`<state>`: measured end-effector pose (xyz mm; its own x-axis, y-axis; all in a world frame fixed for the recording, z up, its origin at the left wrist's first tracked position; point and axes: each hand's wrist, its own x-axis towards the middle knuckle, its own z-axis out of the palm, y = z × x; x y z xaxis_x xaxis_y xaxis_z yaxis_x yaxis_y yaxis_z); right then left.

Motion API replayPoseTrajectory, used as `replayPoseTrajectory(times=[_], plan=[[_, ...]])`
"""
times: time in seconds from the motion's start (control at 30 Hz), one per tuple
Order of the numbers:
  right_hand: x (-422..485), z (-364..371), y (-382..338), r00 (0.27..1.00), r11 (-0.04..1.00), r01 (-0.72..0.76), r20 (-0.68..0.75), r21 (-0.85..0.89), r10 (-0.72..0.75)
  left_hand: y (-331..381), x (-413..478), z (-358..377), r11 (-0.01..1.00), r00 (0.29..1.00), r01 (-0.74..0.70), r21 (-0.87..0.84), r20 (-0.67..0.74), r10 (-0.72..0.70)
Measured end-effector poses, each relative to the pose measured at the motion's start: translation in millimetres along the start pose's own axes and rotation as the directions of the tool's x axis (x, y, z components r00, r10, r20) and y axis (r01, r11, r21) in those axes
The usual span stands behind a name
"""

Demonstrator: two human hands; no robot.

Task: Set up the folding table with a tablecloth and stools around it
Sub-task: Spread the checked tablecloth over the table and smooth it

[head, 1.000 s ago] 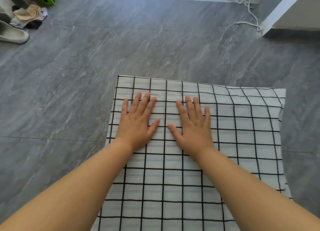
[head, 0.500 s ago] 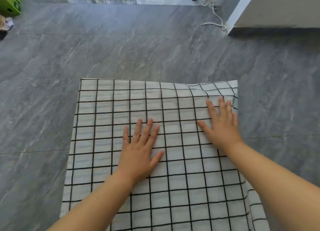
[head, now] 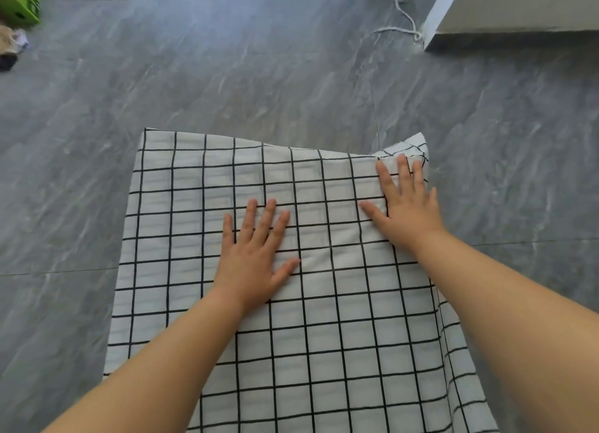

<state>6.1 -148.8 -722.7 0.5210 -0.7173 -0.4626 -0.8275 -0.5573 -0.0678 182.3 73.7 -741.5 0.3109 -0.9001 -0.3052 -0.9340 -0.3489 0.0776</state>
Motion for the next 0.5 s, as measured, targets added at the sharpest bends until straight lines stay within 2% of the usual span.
replayPoseTrajectory(times=[0.03,0.1,0.2,0.3,0.43,0.5], plan=[[-3,0,-3,0.999,1.0,0.011,-0.03,-0.024,-0.012,0,-1,-1,1.0,1.0,0.001,0.0,-0.012,-0.001],[-15,3,-12,0.98,0.996,0.087,-0.179,-0.007,-0.087,0,-5,-5,1.0,0.997,-0.021,-0.023,-0.075,0.02],[-53,16,-33,0.916,0.966,0.247,-0.344,0.077,-0.207,0,-24,-14,0.985,0.978,-0.074,-0.158,-0.204,0.041],[-103,39,-49,0.91,0.941,0.307,-0.334,0.14,-0.247,0,-67,-9,0.98,0.974,-0.042,-0.197,-0.226,-0.004],[-165,79,-61,0.929,0.941,0.3,-0.27,0.155,-0.252,-8,-145,22,0.987,0.99,0.087,-0.135,-0.099,-0.101],[-185,100,-63,0.946,0.957,0.277,-0.196,0.082,-0.257,-14,-174,37,0.984,0.989,0.141,-0.105,-0.024,-0.145]])
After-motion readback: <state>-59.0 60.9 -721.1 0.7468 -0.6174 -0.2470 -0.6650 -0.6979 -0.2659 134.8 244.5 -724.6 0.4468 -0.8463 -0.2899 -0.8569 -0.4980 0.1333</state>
